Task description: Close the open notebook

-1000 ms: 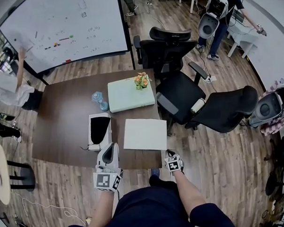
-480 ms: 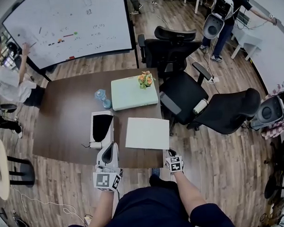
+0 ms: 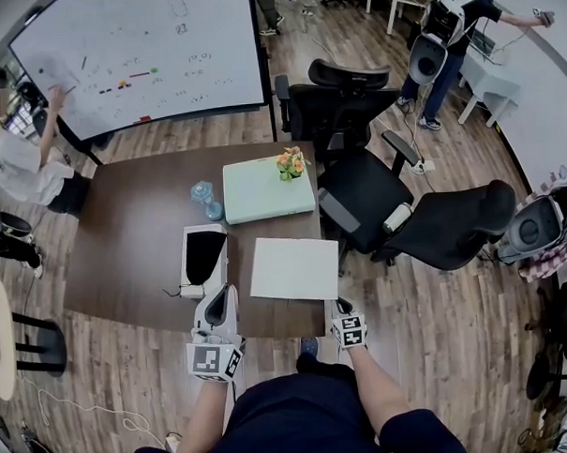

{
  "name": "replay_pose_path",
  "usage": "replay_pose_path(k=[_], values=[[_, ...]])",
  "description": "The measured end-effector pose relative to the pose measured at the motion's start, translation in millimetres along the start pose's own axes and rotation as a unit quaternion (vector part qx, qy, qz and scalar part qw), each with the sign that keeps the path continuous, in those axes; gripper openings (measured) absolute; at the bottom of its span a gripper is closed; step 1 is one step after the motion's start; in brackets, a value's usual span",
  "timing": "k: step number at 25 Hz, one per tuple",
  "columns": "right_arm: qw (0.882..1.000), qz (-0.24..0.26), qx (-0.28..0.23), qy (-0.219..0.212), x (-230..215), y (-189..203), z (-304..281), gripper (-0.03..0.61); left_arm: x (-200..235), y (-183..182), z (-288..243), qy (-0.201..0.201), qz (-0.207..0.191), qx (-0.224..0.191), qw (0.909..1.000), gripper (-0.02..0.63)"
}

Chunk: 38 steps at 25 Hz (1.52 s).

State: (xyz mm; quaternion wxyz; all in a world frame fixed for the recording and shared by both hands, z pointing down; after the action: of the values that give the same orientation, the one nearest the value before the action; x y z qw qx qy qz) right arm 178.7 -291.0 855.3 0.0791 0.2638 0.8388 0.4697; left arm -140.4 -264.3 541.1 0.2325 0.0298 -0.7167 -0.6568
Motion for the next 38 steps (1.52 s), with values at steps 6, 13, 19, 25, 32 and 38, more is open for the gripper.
replay_pose_path(k=[6, 13, 19, 25, 32, 38], values=[[1.000, -0.001, -0.011, 0.004, 0.7, -6.6, 4.8, 0.008, 1.2, -0.1, 2.5, 0.004, 0.002, -0.003, 1.0000, -0.006], [0.999, 0.011, -0.030, 0.011, 1.4, -19.0, 13.1, 0.008, 1.5, -3.2, 5.4, 0.010, 0.002, -0.005, 0.9999, -0.006], [0.999, 0.009, -0.047, 0.011, -0.9, -28.5, 18.3, 0.008, -1.0, -3.8, 5.0, 0.013, 0.007, -0.007, 0.9999, -0.006], [0.998, 0.014, -0.063, 0.011, -0.8, -38.9, 23.8, 0.008, -3.3, -3.2, 7.9, 0.013, 0.006, -0.006, 0.9999, -0.006], [0.996, 0.030, -0.083, 0.003, 1.7, -51.2, 25.9, 0.008, -5.3, -1.8, 13.0, 0.013, 0.002, -0.007, 0.9999, -0.006], [0.994, 0.035, -0.105, -0.002, 6.2, -68.1, 30.9, 0.008, -3.2, -3.9, 19.0, 0.011, 0.005, -0.009, 0.9999, -0.006]])
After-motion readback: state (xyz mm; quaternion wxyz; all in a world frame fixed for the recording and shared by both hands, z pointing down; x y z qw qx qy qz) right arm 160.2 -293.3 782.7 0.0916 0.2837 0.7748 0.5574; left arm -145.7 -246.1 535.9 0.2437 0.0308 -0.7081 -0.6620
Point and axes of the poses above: the fingertips, and each gripper's own axes: z backward along the fingers, x to its left, y out of its underside, the point moved 8 cm from there along z, backward along the fingers, and after that the axes turned 15 degrees about z, right-handed, at the moved point
